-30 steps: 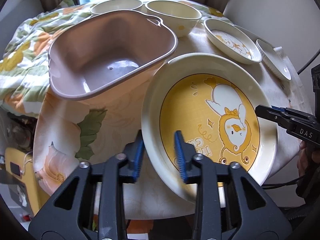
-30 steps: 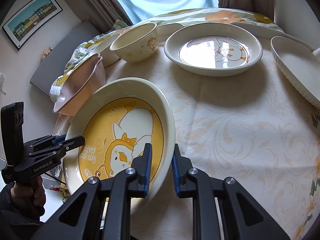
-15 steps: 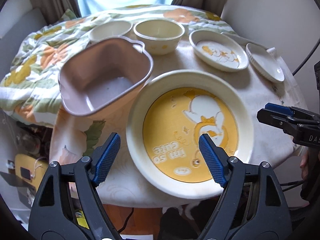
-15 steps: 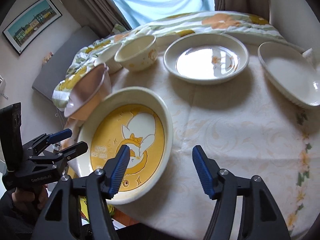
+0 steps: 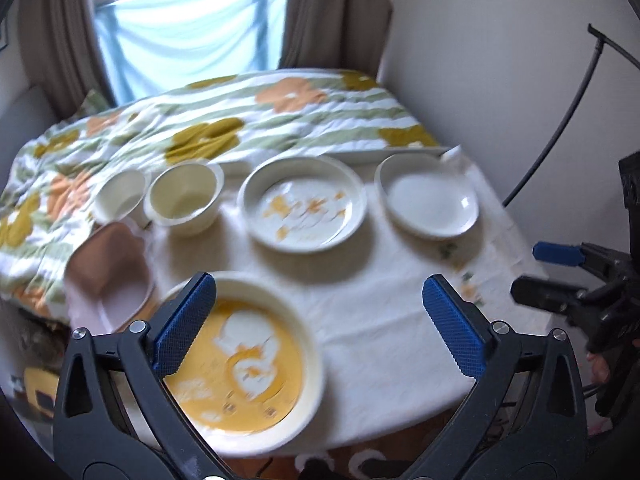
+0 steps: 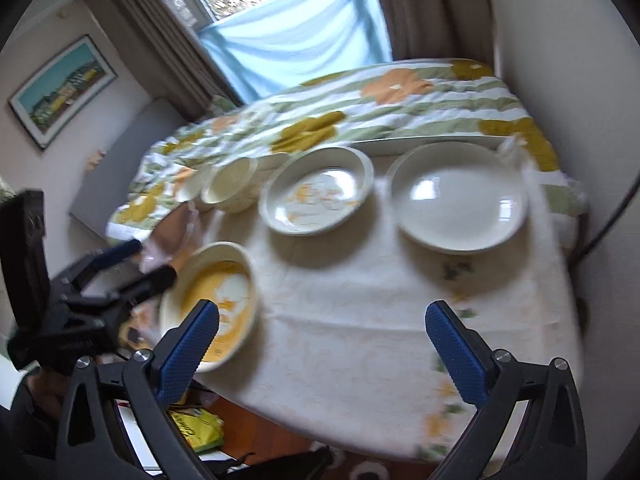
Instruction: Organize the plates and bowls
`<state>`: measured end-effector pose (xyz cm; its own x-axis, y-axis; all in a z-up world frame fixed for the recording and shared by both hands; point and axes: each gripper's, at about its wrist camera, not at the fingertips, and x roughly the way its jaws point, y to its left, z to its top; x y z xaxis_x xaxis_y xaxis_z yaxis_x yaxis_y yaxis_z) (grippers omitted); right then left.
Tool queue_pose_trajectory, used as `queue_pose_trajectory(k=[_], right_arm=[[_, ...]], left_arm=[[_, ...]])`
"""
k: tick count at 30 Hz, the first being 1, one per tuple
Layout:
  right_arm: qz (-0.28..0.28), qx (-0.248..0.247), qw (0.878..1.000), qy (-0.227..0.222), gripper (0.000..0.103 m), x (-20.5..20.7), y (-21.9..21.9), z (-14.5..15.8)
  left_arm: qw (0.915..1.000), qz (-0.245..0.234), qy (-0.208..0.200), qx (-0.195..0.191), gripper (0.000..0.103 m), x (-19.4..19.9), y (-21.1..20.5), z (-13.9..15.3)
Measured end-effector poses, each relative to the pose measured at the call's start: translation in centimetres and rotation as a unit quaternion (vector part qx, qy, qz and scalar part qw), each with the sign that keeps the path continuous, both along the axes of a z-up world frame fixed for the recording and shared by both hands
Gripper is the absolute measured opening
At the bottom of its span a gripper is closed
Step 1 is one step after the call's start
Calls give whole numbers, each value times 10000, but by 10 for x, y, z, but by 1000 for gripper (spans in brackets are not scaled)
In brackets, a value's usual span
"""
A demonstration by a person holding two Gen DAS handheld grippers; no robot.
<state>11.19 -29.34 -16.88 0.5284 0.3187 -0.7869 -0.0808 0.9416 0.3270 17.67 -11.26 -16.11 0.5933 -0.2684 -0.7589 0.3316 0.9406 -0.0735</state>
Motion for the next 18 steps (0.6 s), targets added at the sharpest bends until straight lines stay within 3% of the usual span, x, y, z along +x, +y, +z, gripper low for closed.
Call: queue_pose_trajectory(k=[4,9,16,18], right_arm=[[-428,198,9986,-238,103,-1,-40,14],[-881,14,9942,-615,103,6,-66,28],[-1707,397,9845,-49,103,41,-93,-18],[-1988,586,9782,103,102,53,-97,-35]], left_arm=[[9991,-424,-35,-58,103,39,-39,20],[9916,-1274,170,-163,103,105,-87,26],[9716,-2182,904,173,102,192,-154,-28],[9655,-2346,1095,273,95,209,-162,-51]])
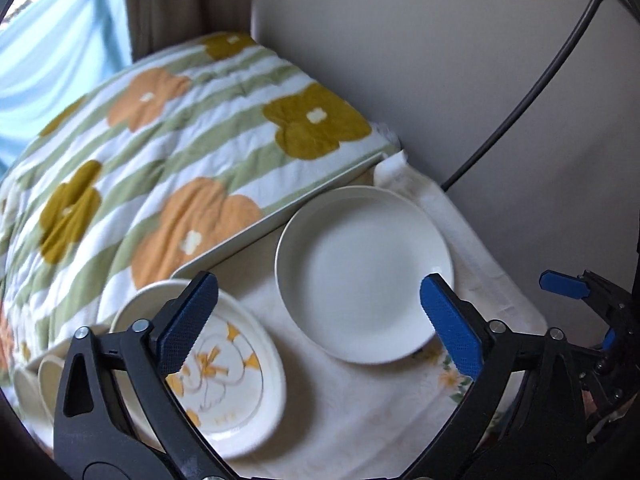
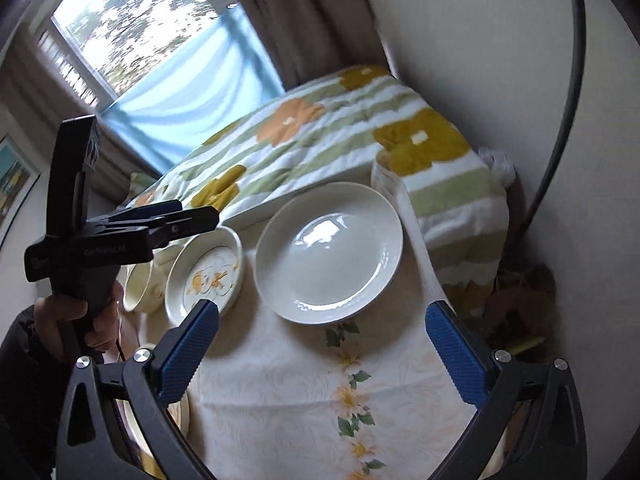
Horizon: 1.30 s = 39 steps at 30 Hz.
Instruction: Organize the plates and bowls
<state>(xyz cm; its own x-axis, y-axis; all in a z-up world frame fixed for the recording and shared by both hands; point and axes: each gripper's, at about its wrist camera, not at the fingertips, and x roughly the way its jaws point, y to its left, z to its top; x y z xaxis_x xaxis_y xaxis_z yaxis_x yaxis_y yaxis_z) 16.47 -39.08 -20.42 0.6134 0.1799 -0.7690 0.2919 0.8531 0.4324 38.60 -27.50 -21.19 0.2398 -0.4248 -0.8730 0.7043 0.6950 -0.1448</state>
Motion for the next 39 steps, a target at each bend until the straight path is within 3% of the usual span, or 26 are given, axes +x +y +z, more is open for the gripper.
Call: queue_pose_trajectory(k=[5,9,14,16,18,25,32,39], right_arm=[[-790,422,9956,270,82,17,-9,-38],[-1078,533,9913,530,65,30,-8,-62],[-1393,567,9862,695,50,34,-11,-77],[-1484,595,9843,747,39,34,-12,-81],[-1547,620,9826,815,33,35,-14,-85],[-1651,577,9807,872,19,38,-17,-91],[-1528,633,9831,790,19,38,-19,-92],[-1350,514,9876,619,19,34,-20,-76]], left_arm=[[9977,-258,589,234,64,37,-10,-57],[9953,-378,840,292,52,55,-13,-85],[9936,-650,846,367,36,59,-23,-98],[9931,-722,865,336,34,60,-26,-98],[9927,-774,854,370,25,60,-30,-101],[9934,-785,708,442,19,59,-34,-104],[9947,-670,616,476,19,57,-33,-101],[9968,-520,498,357,19,46,-27,-81]])
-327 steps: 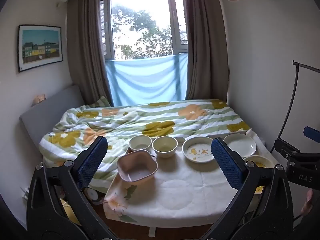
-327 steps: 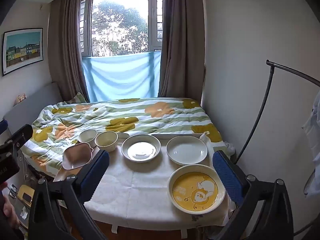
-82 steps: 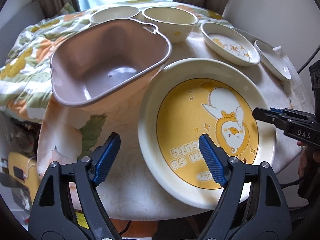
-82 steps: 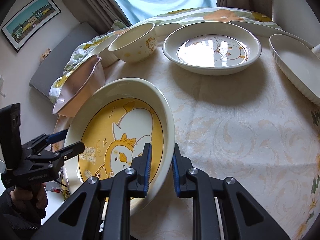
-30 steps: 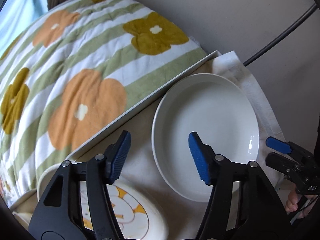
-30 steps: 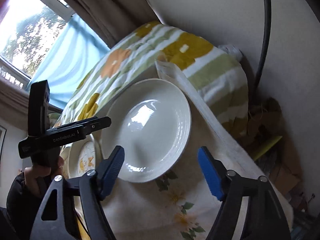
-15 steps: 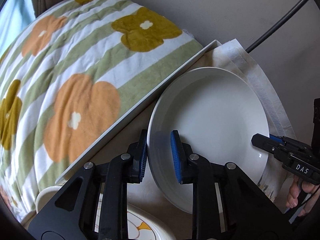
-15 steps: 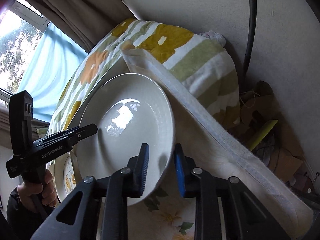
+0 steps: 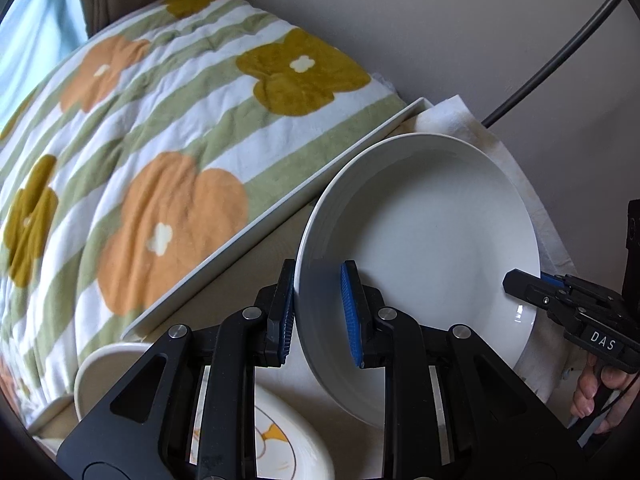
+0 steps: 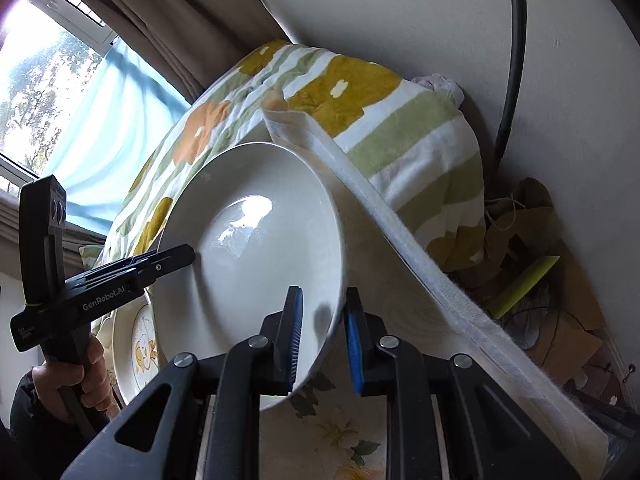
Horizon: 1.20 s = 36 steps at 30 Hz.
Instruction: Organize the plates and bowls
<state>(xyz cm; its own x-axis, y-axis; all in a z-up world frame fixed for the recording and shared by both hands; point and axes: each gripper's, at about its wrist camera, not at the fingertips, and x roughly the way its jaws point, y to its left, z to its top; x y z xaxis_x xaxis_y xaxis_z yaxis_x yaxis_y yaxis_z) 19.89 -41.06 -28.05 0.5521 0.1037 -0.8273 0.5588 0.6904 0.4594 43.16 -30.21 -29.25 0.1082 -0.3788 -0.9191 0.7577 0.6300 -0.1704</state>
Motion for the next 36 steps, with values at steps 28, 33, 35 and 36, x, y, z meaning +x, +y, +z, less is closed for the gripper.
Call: queue_pose_trajectory(k=[28,33,35,36], right_arm=[[3111,-157,9489,-496,19,-46,110,82],[3631,-48,9309,-381,19,-47,157,73],[3768,-11,9258,-315,19,-47,175,68],[3814,3,9240,-279,19,-46,183,65]], left_arm=[[9590,2773,-580,-93,19,-199,202,96],[9408,3362,-440,-12,19,-231,254,88],[9349,3528,-380,20,19,-239,273,84],[9327,3589,-354,35,19,-242,282,82]])
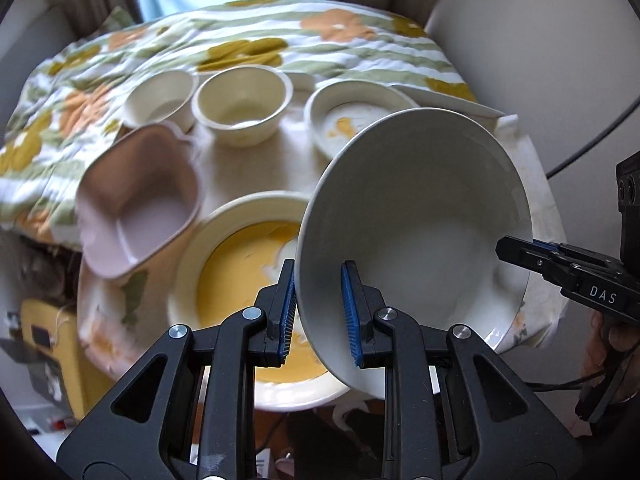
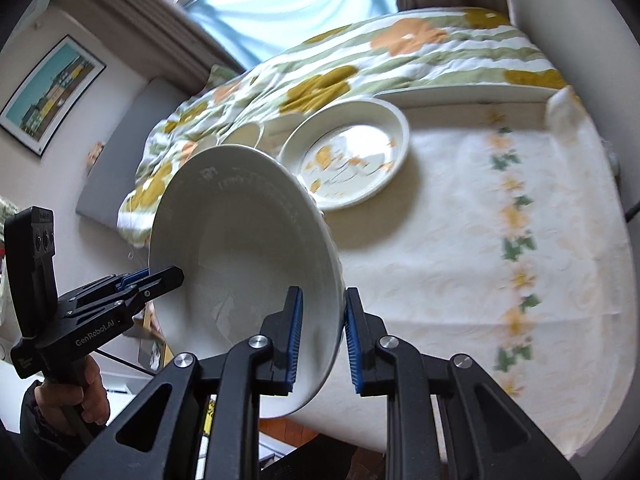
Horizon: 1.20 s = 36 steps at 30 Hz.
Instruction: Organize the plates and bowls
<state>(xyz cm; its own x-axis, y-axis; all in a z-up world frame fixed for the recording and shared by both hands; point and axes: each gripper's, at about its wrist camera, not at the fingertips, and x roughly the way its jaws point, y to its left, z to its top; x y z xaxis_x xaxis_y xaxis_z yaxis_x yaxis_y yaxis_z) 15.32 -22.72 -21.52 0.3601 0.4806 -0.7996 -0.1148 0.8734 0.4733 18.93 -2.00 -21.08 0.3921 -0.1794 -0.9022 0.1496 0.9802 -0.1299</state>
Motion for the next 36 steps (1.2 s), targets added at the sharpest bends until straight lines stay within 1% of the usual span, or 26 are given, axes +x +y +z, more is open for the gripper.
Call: queue_pose_trajectory(k=[4,6,10,14,20,24,29,34,36], right_arm=[[149,-55,9998,154,19,6,34,-13],[138,-74,9995,278,19,9,48,-22],[128,-177,9988,442,19,14,68,-29],[69,-296,9980,557,19,19,82,-35],[-35,-461,9967,666,19,19,84,-42],[-66,-536,9961,696,19,20,88,-45],[-31,-702,9956,615,19,20,93,-47],[43,-913,9945,517,19,20,98,-48],[58,-960,9941,500,19,19,98,-50]], left_arm=[[9998,149,151,-51,19,-3,30,-12],[9994,186,269,-96,19,2,44,-21],[9986,183,458,-189,19,3,68,-39],[9976,173,599,-293,19,9,79,-53],[9967,91,738,-340,19,14,84,-72],[9969,47,749,-240,19,16,85,-80],[9977,-42,680,6,19,13,82,-84],[9981,-150,442,390,19,11,71,-84],[9974,-217,308,613,19,10,65,-84]])
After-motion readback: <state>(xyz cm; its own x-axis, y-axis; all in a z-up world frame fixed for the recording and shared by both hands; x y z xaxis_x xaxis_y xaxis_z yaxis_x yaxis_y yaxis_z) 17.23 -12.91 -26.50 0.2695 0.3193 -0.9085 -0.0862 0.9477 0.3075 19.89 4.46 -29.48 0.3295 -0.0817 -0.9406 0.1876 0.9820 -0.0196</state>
